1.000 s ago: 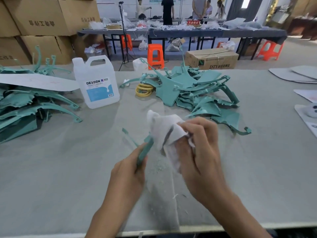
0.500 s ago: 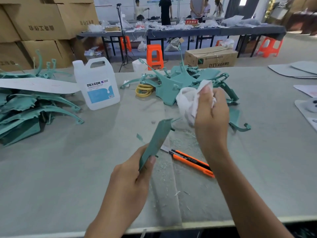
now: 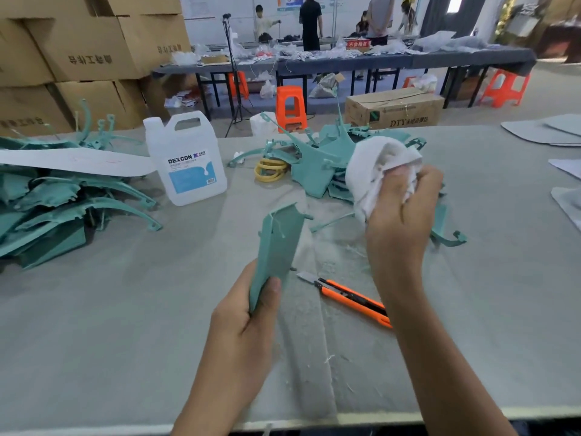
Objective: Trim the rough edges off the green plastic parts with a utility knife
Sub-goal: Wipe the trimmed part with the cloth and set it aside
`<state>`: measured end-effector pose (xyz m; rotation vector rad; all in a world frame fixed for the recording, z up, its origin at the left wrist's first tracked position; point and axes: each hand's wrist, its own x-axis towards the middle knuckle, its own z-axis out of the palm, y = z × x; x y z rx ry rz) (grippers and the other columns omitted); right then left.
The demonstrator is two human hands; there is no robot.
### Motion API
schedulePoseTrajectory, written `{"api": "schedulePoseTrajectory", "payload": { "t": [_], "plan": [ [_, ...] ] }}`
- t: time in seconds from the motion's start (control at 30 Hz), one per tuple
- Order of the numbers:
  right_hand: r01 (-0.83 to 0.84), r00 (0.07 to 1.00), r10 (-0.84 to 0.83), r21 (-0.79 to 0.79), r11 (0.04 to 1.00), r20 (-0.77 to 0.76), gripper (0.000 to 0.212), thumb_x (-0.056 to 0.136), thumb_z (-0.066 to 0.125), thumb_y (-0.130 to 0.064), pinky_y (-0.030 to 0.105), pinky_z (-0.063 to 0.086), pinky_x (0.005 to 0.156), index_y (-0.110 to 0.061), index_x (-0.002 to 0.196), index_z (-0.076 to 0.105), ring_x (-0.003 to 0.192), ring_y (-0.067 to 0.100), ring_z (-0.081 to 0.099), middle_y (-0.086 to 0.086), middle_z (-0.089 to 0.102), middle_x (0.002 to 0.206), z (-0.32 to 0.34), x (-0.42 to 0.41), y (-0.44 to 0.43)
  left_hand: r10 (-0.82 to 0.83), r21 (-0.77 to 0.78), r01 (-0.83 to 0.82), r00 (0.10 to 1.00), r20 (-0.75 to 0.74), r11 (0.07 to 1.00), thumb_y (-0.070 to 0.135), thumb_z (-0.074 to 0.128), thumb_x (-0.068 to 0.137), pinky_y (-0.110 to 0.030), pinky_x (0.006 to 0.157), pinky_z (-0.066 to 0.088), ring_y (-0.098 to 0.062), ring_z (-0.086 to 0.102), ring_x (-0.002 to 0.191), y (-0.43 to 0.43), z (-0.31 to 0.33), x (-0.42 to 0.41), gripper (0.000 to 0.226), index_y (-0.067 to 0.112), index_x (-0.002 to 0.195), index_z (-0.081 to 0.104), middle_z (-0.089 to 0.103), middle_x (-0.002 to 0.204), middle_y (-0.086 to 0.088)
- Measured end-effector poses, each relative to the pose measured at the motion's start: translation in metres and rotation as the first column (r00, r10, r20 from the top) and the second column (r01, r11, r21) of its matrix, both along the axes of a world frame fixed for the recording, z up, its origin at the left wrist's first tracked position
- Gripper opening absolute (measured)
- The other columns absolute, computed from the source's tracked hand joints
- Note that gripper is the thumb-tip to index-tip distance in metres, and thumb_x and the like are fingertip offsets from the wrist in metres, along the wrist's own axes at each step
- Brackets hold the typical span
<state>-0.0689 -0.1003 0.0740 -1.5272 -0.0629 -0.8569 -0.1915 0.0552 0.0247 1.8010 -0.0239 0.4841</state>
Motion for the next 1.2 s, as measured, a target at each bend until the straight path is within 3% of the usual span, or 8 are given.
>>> {"api": "schedulePoseTrajectory", "payload": {
  "t": [0.2, 0.4, 0.63, 0.73, 0.87, 1.03, 1.13, 1.2],
  "plan": [
    [-0.434, 0.896, 0.443, -0.253, 0.865, -0.023, 0.013, 0.104, 0.037, -0.058, 0.026, 0.041, 0.077, -0.046, 0.102, 0.044, 0.086, 0.01, 0.047, -0.013, 0.045, 0.094, -0.05, -0.082, 0.07, -0.059, -0.4, 0.05, 0.998, -0.009, 0.915, 0.07, 0.055, 0.081, -0.048, 0.106, 0.048, -0.022, 0.065, 0.116, -0.021, 0.02, 0.019, 0.062, 0.025, 0.122, 0.068, 0.072, 0.119, -0.005],
    [-0.262, 0.955, 0.199, -0.308, 0.915, -0.221, 0.013, 0.107, 0.042, -0.033, 0.038, 0.039, 0.08, -0.023, 0.099, 0.044, 0.092, 0.023, 0.045, -0.002, 0.044, 0.094, -0.024, -0.025, 0.047, -0.039, -0.588, 0.004, 0.998, -0.048, 0.809, 0.082, 0.059, 0.075, -0.041, 0.101, 0.051, -0.02, 0.064, 0.122, -0.011, 0.018, 0.005, 0.067, 0.034, 0.12, 0.069, 0.067, 0.131, 0.0],
    [-0.385, 0.916, 0.393, -0.464, 0.798, -0.084, 0.024, 0.104, 0.036, -0.051, 0.028, 0.041, 0.077, -0.032, 0.115, 0.046, 0.092, 0.015, 0.053, -0.006, 0.05, 0.105, -0.03, -0.069, 0.069, 0.006, -0.608, -0.054, 0.997, -0.08, 0.792, 0.075, 0.054, 0.076, -0.04, 0.105, 0.048, -0.014, 0.069, 0.112, -0.015, 0.024, 0.009, 0.069, 0.026, 0.122, 0.068, 0.074, 0.119, 0.001],
    [-0.292, 0.918, 0.159, -0.349, 0.891, -0.362, 0.018, 0.106, 0.038, -0.039, 0.042, 0.045, 0.081, -0.025, 0.111, 0.047, 0.096, 0.026, 0.052, 0.001, 0.048, 0.104, -0.019, -0.025, 0.047, -0.018, -0.623, 0.013, 1.0, -0.002, 0.782, 0.073, 0.053, 0.083, -0.027, 0.085, 0.058, -0.018, 0.07, 0.11, -0.014, 0.023, -0.003, 0.055, 0.033, 0.115, 0.074, 0.074, 0.119, -0.001],
    [-0.436, 0.894, 0.362, -0.33, 0.837, -0.265, 0.011, 0.105, 0.046, -0.04, 0.038, 0.047, 0.074, -0.031, 0.11, 0.047, 0.085, 0.021, 0.055, -0.001, 0.056, 0.098, -0.025, -0.053, 0.052, 0.092, -0.417, -0.043, 0.991, 0.099, 0.908, 0.062, 0.039, 0.09, -0.026, 0.095, 0.05, -0.012, 0.067, 0.114, -0.015, 0.024, 0.001, 0.051, 0.032, 0.115, 0.072, 0.073, 0.117, 0.008],
    [-0.735, 0.501, 0.814, 0.352, 0.58, -0.295, 0.059, 0.093, 0.039, -0.072, 0.043, 0.058, 0.07, -0.02, 0.11, 0.061, 0.078, 0.021, 0.069, 0.005, 0.072, 0.095, -0.006, -0.065, 0.038, 0.101, 0.086, -0.124, 0.968, 0.229, 0.989, 0.038, 0.045, 0.1, -0.01, 0.092, 0.043, 0.004, 0.058, 0.115, -0.002, 0.024, 0.003, 0.034, 0.035, 0.13, 0.06, 0.066, 0.125, 0.016],
    [-0.787, 0.248, 0.939, 0.515, 0.34, -0.24, 0.068, 0.09, 0.044, -0.075, 0.05, 0.052, 0.088, -0.019, 0.118, 0.07, 0.1, 0.038, 0.067, 0.014, 0.073, 0.115, 0.004, -0.061, 0.017, 0.007, 0.564, -0.212, 0.94, 0.342, 0.798, 0.028, 0.05, 0.099, -0.032, 0.11, 0.037, -0.023, 0.046, 0.134, 0.005, 0.018, 0.001, 0.044, 0.036, 0.143, 0.053, 0.049, 0.147, -0.008],
    [-0.746, 0.284, 0.922, 0.543, 0.385, -0.264, 0.041, 0.096, 0.062, -0.044, 0.052, 0.051, 0.083, -0.014, 0.123, 0.064, 0.099, 0.048, 0.063, 0.021, 0.071, 0.117, -0.004, -0.06, 0.013, -0.002, 0.652, -0.262, 0.927, 0.375, 0.711, 0.025, 0.059, 0.095, -0.034, 0.111, 0.033, -0.029, 0.04, 0.132, 0.01, 0.015, 0.0, 0.043, 0.038, 0.136, 0.059, 0.047, 0.149, -0.009]
  ]
}}
